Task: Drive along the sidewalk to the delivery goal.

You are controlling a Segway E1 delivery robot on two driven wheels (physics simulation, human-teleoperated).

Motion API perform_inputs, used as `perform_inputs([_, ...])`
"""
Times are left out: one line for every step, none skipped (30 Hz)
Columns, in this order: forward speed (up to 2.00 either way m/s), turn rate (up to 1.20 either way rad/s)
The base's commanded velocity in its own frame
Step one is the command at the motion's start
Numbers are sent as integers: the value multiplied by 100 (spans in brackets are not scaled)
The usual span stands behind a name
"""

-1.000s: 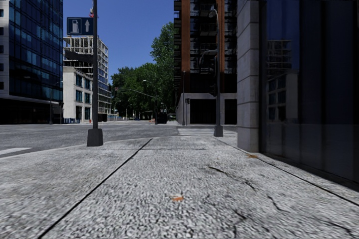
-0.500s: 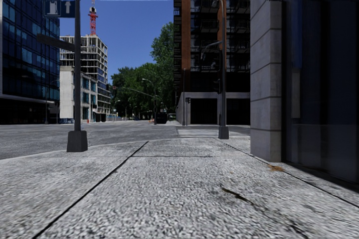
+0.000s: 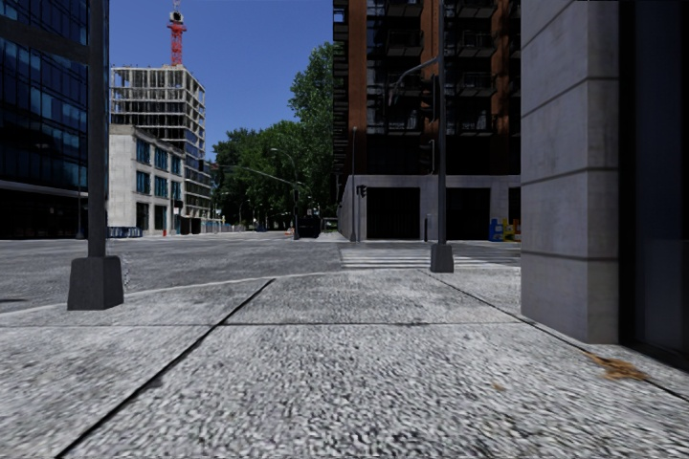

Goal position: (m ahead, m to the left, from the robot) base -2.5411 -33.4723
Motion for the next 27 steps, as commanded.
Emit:
perform_inputs([200,0])
perform_inputs([200,0])
perform_inputs([200,0])
perform_inputs([200,0])
perform_inputs([200,0])
perform_inputs([200,0])
perform_inputs([200,0])
perform_inputs([200,0])
perform_inputs([200,0])
perform_inputs([200,0])
perform_inputs([200,0])
perform_inputs([200,0])
perform_inputs([200,0])
perform_inputs([200,-2])
perform_inputs([200,-2])
perform_inputs([200,-6])
perform_inputs([200,-12])
perform_inputs([200,-21])
perform_inputs([200,-21])
perform_inputs([200,-27])
perform_inputs([200,-29])
perform_inputs([200,-32])
perform_inputs([200,-32])
perform_inputs([200,-34])
perform_inputs([200,-36])
perform_inputs([200,-41])
perform_inputs([200,-41])
